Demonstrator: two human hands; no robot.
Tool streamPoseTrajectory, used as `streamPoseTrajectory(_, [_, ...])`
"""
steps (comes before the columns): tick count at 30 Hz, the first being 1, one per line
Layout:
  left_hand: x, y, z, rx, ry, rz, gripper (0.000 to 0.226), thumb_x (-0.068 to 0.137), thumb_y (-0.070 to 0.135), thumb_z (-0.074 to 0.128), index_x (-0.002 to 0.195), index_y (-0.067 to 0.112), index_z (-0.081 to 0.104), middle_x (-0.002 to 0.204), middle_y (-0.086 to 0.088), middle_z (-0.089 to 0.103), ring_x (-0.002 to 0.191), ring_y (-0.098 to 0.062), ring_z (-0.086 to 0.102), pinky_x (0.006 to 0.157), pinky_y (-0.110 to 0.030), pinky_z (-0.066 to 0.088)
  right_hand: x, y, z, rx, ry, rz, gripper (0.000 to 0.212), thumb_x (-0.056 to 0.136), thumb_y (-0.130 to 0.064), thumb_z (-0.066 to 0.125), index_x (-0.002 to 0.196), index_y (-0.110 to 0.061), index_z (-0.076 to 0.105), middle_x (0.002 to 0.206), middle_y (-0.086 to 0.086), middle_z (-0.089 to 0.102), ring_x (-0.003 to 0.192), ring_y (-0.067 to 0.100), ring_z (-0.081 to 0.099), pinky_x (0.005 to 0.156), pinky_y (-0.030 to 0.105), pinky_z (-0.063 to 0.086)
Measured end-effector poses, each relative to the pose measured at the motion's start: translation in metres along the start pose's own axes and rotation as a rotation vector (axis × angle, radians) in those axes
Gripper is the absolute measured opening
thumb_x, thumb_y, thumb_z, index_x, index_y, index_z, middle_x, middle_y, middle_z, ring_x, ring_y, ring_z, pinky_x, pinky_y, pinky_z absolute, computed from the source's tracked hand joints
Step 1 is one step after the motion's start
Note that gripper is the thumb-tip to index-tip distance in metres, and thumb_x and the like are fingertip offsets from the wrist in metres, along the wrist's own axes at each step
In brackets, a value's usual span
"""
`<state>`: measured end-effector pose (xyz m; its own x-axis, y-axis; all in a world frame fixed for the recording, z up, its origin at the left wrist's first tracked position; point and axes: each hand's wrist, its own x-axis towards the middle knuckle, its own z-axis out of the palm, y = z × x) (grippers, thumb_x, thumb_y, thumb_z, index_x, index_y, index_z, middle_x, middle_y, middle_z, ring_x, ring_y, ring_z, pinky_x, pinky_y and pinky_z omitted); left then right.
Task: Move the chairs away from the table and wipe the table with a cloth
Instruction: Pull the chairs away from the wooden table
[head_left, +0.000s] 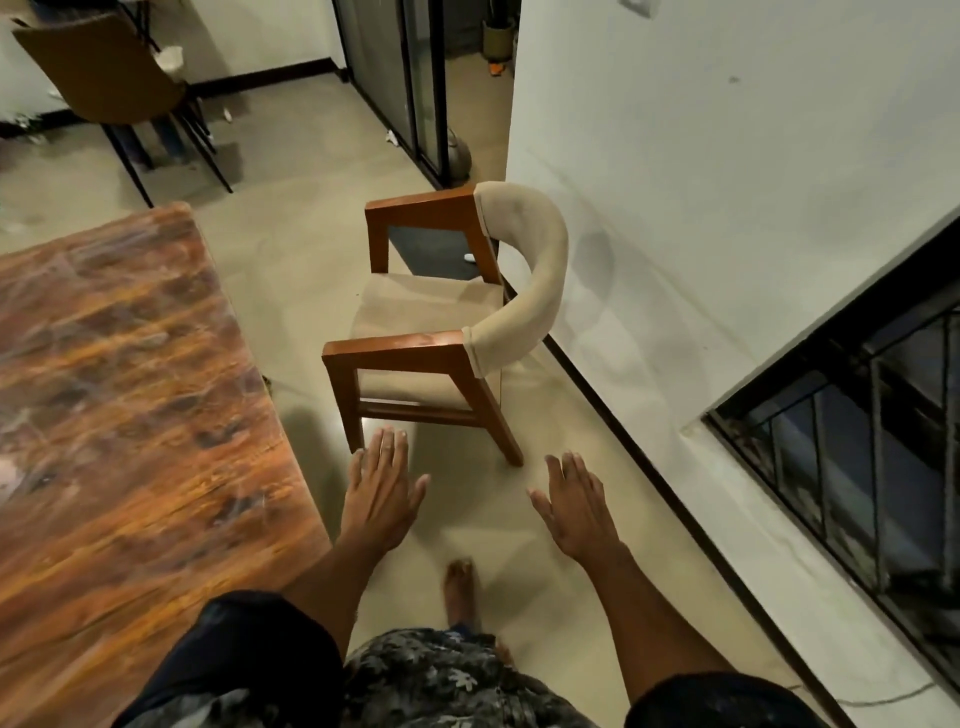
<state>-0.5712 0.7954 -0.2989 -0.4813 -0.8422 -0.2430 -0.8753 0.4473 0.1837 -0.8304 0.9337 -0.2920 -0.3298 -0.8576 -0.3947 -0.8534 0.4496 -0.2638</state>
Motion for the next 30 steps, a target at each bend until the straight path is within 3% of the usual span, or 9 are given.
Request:
streamPoseTrajectory(3, [0.042, 0.003, -0.005, -0.008, 0.032, 0.010, 0.081, 0.106, 0.060, 0.014, 0.169, 0.013, -0.006, 0.177, -0.011, -0.011, 0.163, -0.025, -0.014, 0.133, -0.049, -0.001, 0.029, 0.004, -0.033, -0.046, 0.040, 0.015, 0.109, 0.086, -0.079, -0.013, 0.164, -0.014, 0.026, 0.172, 0.020, 0.024, 0.163, 0.035, 0.014, 0.129, 0.048, 0.020])
streamPoseTrajectory(7, [0.076, 0.017, -0.025, -0.041, 0.058, 0.024, 0.080, 0.110, 0.057, 0.026, 0.169, 0.012, -0.002, 0.177, -0.010, -0.009, 0.164, -0.024, -0.013, 0.133, -0.048, -0.002, 0.065, 0.008, -0.067, -0.068, 0.111, 0.006, 0.128, 0.075, -0.086, -0.030, 0.161, -0.013, 0.030, 0.170, 0.021, 0.028, 0.162, 0.036, 0.018, 0.127, 0.053, 0.025])
streamPoseTrajectory(12, [0.104, 0.015, -0.047, -0.028, 0.120, 0.009, 0.080, 0.110, 0.055, 0.030, 0.169, 0.011, -0.001, 0.177, -0.010, -0.006, 0.164, -0.024, -0.008, 0.133, -0.047, 0.004, 0.100, -0.001, -0.102, -0.081, 0.122, -0.021, 0.102, 0.088, -0.076, -0.005, 0.160, -0.013, 0.030, 0.170, 0.020, 0.027, 0.163, 0.035, 0.016, 0.129, 0.051, 0.024])
streamPoseTrajectory(16, [0.123, 0.011, -0.054, -0.015, 0.145, -0.026, 0.080, 0.110, 0.056, 0.031, 0.169, 0.011, 0.000, 0.177, -0.010, -0.004, 0.164, -0.024, -0.007, 0.133, -0.047, 0.005, 0.130, -0.004, -0.121, -0.094, 0.133, -0.075, 0.117, 0.083, -0.086, -0.019, 0.161, -0.013, 0.029, 0.171, 0.022, 0.025, 0.162, 0.037, 0.017, 0.128, 0.051, 0.024])
streamPoseTrajectory(20, [0.137, 0.012, -0.054, -0.036, 0.148, -0.065, 0.080, 0.110, 0.056, 0.030, 0.169, 0.010, 0.001, 0.177, -0.011, -0.003, 0.164, -0.024, -0.007, 0.133, -0.047, 0.005, 0.153, -0.004, -0.131, -0.101, 0.114, -0.123, 0.085, 0.100, -0.069, 0.011, 0.163, -0.014, 0.027, 0.172, 0.021, 0.023, 0.163, 0.037, 0.015, 0.129, 0.051, 0.022])
streamPoseTrajectory(26, [0.149, 0.025, -0.052, -0.046, 0.172, -0.187, 0.079, 0.110, 0.056, 0.029, 0.169, 0.011, 0.001, 0.178, -0.010, -0.001, 0.165, -0.024, -0.004, 0.133, -0.047, 0.004, 0.192, 0.017, -0.141, -0.142, 0.110, -0.237, 0.077, 0.106, -0.062, 0.023, 0.164, -0.012, 0.025, 0.171, 0.019, 0.027, 0.161, 0.037, 0.021, 0.128, 0.051, 0.024])
streamPoseTrajectory(30, [0.166, 0.061, -0.054, -0.049, 0.162, -0.252, 0.079, 0.110, 0.055, 0.027, 0.168, 0.012, -0.006, 0.177, -0.010, -0.007, 0.164, -0.025, -0.009, 0.133, -0.048, 0.000, 0.228, 0.041, -0.161, -0.137, 0.094, -0.304, 0.095, 0.098, -0.075, 0.001, 0.163, -0.011, 0.028, 0.170, 0.020, 0.028, 0.160, 0.037, 0.024, 0.129, 0.052, 0.026])
